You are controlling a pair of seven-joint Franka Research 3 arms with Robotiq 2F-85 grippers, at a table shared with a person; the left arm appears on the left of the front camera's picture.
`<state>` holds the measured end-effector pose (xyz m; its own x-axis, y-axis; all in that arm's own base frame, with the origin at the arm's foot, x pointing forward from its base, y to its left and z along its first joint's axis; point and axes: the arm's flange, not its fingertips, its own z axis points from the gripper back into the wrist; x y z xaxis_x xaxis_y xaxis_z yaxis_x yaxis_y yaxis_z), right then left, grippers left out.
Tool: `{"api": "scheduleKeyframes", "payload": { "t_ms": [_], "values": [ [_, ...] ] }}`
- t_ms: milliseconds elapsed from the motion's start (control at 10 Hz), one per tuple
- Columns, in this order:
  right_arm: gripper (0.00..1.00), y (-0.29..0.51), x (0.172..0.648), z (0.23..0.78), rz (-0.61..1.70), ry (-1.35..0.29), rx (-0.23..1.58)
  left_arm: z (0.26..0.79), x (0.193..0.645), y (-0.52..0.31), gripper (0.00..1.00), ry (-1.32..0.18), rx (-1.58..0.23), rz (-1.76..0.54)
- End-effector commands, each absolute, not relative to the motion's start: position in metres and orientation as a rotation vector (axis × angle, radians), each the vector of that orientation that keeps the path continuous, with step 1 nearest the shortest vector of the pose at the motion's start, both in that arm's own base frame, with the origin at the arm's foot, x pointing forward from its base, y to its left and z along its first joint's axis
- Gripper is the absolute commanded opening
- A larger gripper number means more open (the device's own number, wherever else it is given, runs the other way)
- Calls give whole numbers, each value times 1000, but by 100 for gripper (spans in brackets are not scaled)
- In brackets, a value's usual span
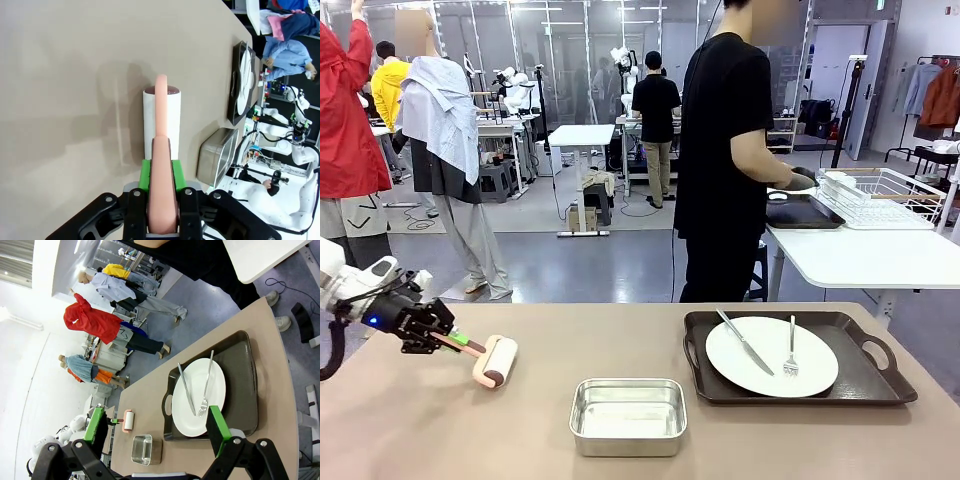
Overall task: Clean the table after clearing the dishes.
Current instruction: When the left (or right) Handle tray is removed, use the left hand (or right hand) to clean the left (or right) side of the table with the Lint Roller.
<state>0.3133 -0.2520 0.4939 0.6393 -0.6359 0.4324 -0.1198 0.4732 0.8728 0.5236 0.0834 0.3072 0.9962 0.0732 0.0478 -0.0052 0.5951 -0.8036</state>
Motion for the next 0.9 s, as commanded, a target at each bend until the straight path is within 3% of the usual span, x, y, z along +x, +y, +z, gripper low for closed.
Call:
{"api": "scheduleKeyframes", "payload": {
  "t_ms": [0, 800],
  "values": [
    [100, -252, 312, 496, -354, -859, 1062, 309, 510, 102, 20, -54, -882, 47],
    [100, -252, 312, 496, -354, -859, 1062, 336, 490, 169, 20, -92, -701, 158]
  ]
}}
